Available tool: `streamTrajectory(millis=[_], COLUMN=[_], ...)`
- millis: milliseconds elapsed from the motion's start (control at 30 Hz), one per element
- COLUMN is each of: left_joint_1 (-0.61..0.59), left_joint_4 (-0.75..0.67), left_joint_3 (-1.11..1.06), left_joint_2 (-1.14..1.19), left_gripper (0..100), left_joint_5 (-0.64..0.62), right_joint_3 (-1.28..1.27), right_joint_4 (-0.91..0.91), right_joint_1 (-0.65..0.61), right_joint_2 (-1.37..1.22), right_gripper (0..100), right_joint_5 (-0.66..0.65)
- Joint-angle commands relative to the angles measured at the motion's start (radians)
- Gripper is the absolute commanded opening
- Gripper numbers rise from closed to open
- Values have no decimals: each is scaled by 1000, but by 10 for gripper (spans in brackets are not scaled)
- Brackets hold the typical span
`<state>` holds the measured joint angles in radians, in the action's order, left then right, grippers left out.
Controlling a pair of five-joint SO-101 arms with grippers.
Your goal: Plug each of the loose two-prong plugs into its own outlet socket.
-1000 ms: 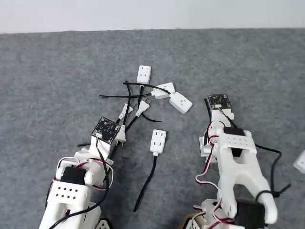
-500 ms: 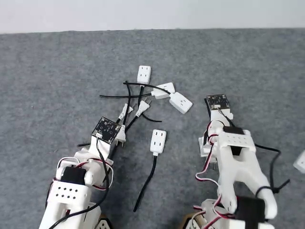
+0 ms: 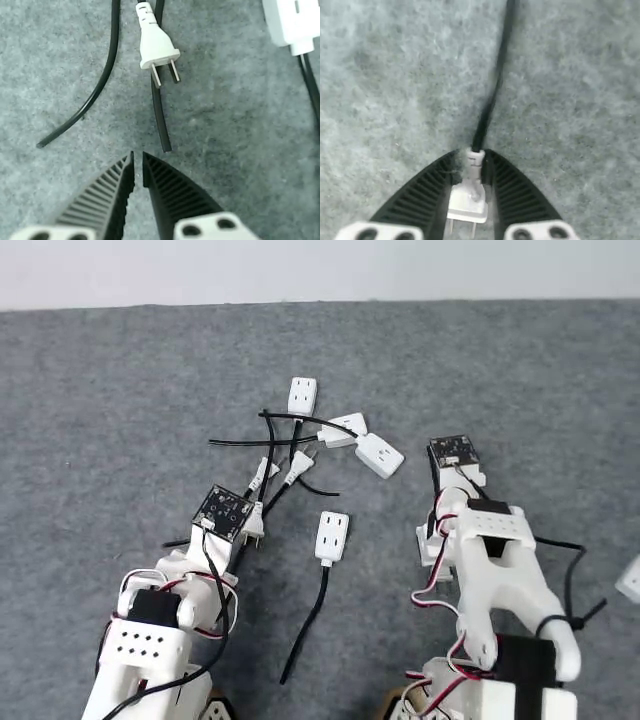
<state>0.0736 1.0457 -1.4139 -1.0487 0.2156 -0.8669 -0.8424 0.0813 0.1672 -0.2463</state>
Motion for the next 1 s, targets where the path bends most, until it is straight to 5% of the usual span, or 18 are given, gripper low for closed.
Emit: streamTrajectory(millis=[0,400,667,967], left_joint_1=[-3,12,140,169], left_joint_4=[11,11,5,5], left_joint_3=[5,88,371,627], left_joint_2=[-14,34,546,928], left_gripper=[23,22,12,12], left_joint_5=[5,-49,-83,54], right_joint_3=[63,166,328,235], right_joint_4=[-18,-277,-503,-432], right_joint_1=[2,-91,-395,-610], right_joint_2=[1,371,653,731], right_gripper=[8,8,8,8], right_joint_5=[-8,3,43,37])
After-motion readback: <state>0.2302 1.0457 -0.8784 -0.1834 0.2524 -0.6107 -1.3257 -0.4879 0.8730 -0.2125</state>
